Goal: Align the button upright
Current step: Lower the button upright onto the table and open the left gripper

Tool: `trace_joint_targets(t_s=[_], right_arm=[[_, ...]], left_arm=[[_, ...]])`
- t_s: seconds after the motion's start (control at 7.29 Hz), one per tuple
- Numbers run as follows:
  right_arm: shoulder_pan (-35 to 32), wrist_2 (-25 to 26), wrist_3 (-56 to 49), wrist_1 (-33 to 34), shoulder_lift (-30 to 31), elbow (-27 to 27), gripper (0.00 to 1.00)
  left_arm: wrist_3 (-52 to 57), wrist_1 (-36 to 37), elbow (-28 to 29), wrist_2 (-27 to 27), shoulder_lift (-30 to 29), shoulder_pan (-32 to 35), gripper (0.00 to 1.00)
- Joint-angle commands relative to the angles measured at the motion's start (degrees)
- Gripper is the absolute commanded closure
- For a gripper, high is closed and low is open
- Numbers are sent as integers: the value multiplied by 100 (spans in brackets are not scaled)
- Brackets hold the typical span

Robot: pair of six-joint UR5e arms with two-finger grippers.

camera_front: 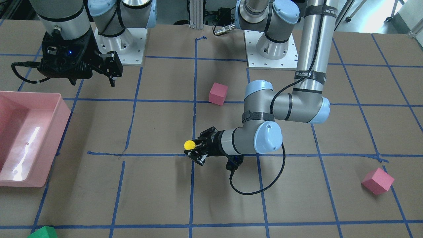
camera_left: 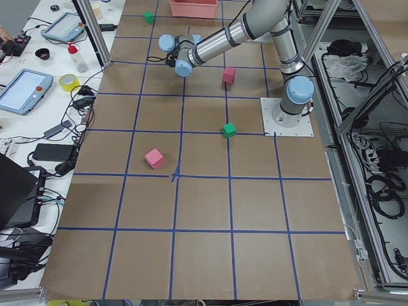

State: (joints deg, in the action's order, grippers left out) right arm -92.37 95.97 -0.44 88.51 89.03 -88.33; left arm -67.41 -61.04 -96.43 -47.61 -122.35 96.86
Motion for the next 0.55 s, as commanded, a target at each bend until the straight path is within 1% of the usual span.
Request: trace_joint_targets(t_s=[0.0, 0.14, 0.41], right_arm=[[0, 0, 1, 0, 0, 0, 0], [0, 0, 1, 0, 0, 0, 0], [0, 0, -8, 0, 0, 0, 0]], left_arm=[[96, 40, -51, -11, -26, -53, 81], [79, 31, -95, 6, -9, -45, 1], [140, 31, -87, 6, 88, -45, 0]])
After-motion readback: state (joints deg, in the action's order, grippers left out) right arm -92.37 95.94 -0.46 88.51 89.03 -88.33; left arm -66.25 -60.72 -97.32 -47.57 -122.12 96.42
